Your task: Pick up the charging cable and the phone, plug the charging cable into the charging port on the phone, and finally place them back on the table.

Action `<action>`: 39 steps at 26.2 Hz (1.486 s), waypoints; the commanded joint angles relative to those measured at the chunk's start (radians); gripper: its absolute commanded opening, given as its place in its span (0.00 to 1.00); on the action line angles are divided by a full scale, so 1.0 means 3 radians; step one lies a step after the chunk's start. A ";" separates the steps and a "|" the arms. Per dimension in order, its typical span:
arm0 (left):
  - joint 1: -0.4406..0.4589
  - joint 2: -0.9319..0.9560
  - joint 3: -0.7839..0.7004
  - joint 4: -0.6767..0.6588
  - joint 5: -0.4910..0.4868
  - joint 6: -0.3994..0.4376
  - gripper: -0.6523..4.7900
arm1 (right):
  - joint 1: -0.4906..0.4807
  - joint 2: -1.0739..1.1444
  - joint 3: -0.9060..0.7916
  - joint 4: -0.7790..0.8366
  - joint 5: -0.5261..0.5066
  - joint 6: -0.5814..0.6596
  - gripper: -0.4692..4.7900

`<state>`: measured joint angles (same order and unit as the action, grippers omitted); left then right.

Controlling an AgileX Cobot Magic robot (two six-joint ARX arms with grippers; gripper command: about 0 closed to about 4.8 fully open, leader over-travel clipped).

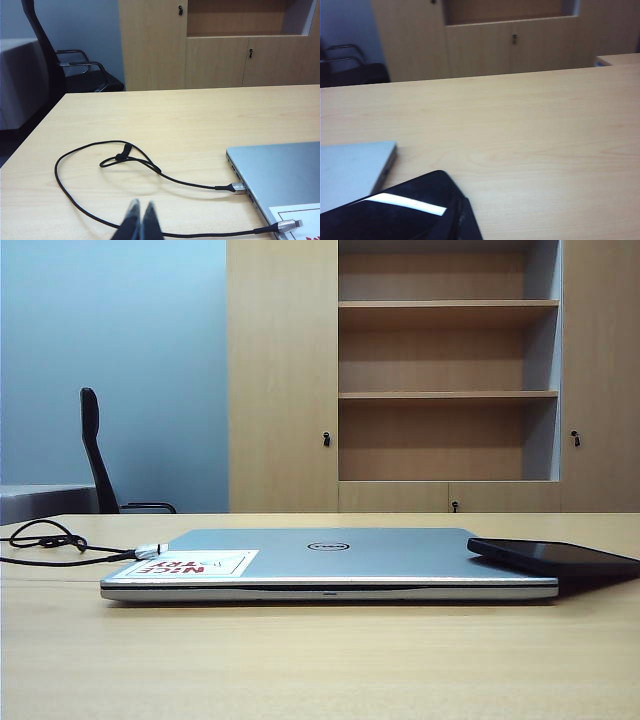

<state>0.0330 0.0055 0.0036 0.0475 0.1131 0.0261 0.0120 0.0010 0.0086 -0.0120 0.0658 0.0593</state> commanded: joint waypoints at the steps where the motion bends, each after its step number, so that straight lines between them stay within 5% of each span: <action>1: -0.0001 0.0001 -0.0001 0.0046 0.0010 0.0000 0.11 | 0.0003 0.0001 0.0015 0.0107 0.0061 -0.0027 0.09; 12: -0.0001 0.0001 0.0008 0.0118 0.0010 -0.0098 0.11 | 0.0005 0.0000 0.0094 0.0203 0.0061 -0.0025 0.09; 16: -0.0003 0.0001 0.0056 0.0418 0.0010 -0.0240 0.11 | 0.0006 0.0003 0.0280 0.0134 0.0060 -0.0024 0.09; 28: -0.0003 0.0083 0.0562 0.0397 0.0010 -0.0239 0.11 | 0.0010 0.0327 0.0975 -0.0071 -0.0114 -0.0024 0.09; 39: -0.0080 0.1150 0.1133 0.0426 0.0010 -0.0374 0.11 | 0.0072 0.1443 0.2018 -0.0046 -0.0567 -0.0024 0.08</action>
<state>0.0223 0.3256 0.3309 0.1658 0.1127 -0.0818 0.0212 0.4236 0.5980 -0.0444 -0.0895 0.0547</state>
